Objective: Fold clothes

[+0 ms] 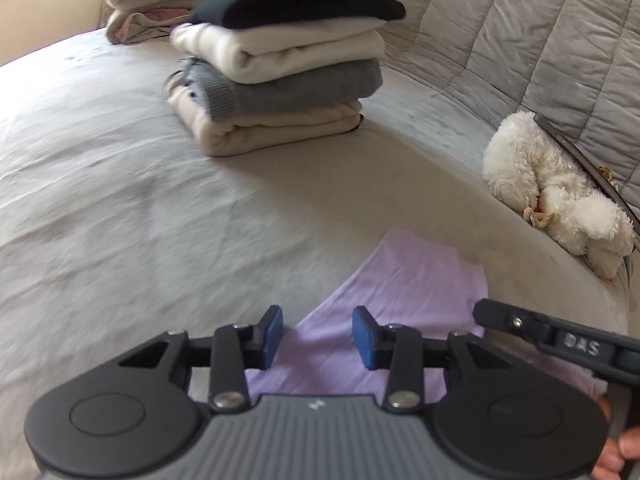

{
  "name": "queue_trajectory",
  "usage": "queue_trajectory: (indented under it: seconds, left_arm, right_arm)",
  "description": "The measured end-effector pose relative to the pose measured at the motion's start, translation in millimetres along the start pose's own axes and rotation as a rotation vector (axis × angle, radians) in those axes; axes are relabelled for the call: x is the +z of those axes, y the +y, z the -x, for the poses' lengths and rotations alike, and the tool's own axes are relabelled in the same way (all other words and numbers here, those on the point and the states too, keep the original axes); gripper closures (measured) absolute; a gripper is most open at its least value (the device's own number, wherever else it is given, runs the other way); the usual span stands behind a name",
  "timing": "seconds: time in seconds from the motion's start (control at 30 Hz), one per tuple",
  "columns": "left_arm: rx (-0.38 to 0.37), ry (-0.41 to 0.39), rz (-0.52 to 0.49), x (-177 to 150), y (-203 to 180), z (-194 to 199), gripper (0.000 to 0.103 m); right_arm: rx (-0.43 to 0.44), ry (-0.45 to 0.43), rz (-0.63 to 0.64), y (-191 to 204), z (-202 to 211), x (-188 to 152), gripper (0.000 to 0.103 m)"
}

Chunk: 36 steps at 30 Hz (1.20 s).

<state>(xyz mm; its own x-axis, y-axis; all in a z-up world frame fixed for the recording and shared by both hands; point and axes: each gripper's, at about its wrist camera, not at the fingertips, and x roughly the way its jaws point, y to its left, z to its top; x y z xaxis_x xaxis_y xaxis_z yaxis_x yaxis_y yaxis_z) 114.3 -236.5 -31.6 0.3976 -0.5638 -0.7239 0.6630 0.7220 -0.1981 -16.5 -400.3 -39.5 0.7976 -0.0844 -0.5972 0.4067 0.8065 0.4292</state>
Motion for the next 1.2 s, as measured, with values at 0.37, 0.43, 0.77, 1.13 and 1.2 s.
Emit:
queue_trajectory:
  seconds: [0.37,0.43,0.77,1.13,1.2]
  left_arm:
    - [-0.052,0.000,-0.014,33,-34,-52,0.063]
    - [-0.061,-0.004,-0.022,34,-40,-57,0.067]
    - [-0.091,-0.050,0.027,29,-45,-34,0.101]
    - [-0.134,-0.245,0.000,34,-71,71,0.102]
    - [-0.138,-0.271,-0.028,35,-83,88,0.101]
  right_arm:
    - [-0.081,-0.058,0.010,6,-12,3,0.071]
    - [-0.109,-0.060,0.053,10,-16,1,0.073]
    - [-0.037,-0.083,0.113,16,-6,3,0.099]
    - [0.109,-0.239,0.084,27,88,14,0.099]
    - [0.129,-0.264,0.076,29,106,16,0.099]
